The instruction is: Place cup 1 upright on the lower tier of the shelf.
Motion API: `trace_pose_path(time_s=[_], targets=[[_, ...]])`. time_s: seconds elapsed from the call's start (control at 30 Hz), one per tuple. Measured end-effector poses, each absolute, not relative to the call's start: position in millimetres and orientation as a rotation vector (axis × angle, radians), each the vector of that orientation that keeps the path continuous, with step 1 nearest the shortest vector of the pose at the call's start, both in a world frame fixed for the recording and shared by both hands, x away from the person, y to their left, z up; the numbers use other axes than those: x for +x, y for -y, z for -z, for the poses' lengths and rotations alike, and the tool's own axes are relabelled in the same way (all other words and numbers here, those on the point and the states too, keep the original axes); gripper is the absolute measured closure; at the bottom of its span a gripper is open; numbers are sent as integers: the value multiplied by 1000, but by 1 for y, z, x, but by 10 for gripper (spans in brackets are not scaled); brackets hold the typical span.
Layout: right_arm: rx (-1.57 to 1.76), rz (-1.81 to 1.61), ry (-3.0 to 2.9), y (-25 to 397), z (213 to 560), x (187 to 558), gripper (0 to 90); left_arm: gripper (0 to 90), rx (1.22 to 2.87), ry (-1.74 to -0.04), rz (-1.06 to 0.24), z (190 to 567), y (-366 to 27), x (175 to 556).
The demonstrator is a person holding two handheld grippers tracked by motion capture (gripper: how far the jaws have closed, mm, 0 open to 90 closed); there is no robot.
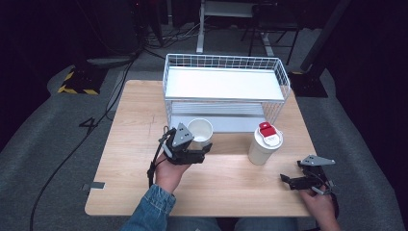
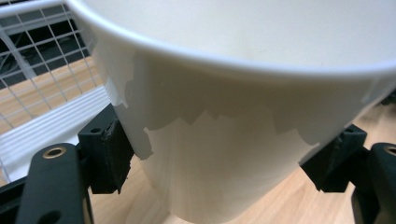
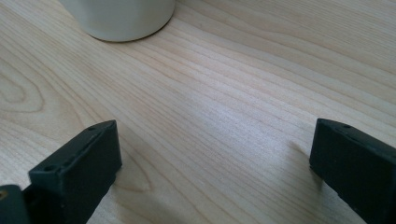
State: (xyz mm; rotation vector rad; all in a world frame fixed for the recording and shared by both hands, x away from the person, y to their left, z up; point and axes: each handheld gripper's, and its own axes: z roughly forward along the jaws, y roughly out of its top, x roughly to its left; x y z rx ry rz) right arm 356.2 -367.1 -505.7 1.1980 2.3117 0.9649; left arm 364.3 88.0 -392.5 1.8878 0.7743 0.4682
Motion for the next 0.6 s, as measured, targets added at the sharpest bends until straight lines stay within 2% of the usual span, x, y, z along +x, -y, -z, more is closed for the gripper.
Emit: trace_pose_path(time_s=[0.6], targets=[[1196,-967,-2312,367,506,356,27,226,1862,-807,-494,400,-60,399]])
